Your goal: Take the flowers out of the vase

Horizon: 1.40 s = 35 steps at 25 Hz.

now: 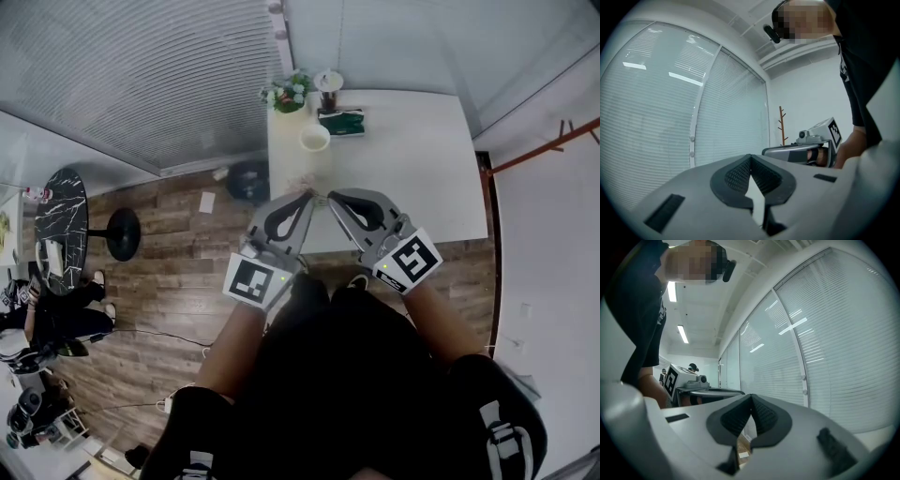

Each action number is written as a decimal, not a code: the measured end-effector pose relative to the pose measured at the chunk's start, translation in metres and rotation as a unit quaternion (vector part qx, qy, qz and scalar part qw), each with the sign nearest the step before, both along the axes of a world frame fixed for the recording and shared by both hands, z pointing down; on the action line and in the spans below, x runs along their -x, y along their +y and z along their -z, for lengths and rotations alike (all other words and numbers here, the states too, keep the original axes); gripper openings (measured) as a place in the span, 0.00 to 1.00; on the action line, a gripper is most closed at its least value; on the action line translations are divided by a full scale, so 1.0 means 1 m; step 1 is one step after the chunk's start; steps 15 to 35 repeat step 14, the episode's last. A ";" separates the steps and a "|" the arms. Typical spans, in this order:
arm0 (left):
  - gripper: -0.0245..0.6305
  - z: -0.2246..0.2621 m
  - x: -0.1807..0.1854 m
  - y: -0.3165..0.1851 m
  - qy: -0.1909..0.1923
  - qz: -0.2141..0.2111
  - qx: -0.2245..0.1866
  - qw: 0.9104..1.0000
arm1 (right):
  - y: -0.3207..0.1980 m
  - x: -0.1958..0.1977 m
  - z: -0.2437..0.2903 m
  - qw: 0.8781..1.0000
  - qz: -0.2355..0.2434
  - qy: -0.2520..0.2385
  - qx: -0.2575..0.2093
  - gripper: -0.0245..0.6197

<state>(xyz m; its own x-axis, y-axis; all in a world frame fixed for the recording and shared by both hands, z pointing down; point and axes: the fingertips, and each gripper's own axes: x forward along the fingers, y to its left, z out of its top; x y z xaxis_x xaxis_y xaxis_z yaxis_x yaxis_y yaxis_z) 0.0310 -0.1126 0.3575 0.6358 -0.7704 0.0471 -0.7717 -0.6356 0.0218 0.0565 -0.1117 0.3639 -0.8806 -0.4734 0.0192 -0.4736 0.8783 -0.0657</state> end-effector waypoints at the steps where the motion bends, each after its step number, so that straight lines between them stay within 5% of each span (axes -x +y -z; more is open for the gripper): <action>1: 0.06 0.000 0.000 0.000 0.000 0.000 0.000 1.000 | 0.000 0.000 0.000 1.000 0.000 0.000 0.000 0.07; 35: 0.06 -0.001 0.001 -0.001 -0.004 -0.004 -0.001 1.000 | -0.001 0.001 -0.001 1.000 -0.005 0.003 0.001 0.07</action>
